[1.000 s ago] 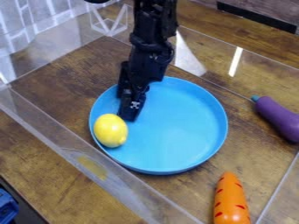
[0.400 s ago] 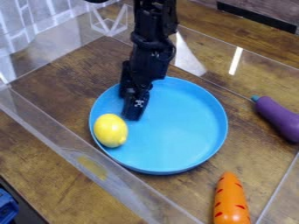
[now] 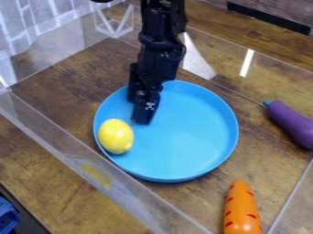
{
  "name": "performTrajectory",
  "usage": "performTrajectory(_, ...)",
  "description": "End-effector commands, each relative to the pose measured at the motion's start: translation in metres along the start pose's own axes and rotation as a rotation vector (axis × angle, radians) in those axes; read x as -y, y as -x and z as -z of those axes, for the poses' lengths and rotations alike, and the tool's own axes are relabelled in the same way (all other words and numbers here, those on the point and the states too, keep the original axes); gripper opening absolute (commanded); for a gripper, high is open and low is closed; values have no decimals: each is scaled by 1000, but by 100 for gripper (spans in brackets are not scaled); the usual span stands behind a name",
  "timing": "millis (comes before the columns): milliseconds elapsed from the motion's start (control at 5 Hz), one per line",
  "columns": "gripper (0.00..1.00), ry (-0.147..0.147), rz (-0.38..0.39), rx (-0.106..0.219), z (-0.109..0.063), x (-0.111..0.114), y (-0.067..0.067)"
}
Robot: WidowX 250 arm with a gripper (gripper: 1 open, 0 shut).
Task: Put the lemon on the blue tray
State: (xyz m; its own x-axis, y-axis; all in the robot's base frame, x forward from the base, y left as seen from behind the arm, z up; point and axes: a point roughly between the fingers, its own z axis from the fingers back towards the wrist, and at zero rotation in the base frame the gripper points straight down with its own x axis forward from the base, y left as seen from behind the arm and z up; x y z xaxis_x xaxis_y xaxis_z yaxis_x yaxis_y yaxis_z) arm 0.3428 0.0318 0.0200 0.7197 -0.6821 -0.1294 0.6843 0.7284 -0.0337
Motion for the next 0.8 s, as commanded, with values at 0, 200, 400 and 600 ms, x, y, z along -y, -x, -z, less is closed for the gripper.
performTrajectory(0,100,-28,-64,28,-5,-7,1)
performTrajectory(200,100,-82,-118,66,-17,-13,1)
performTrajectory(400,100,-140,-173,112,-32,-17,1)
performTrajectory(600,0,-188,-227,160,-46,-21,2)
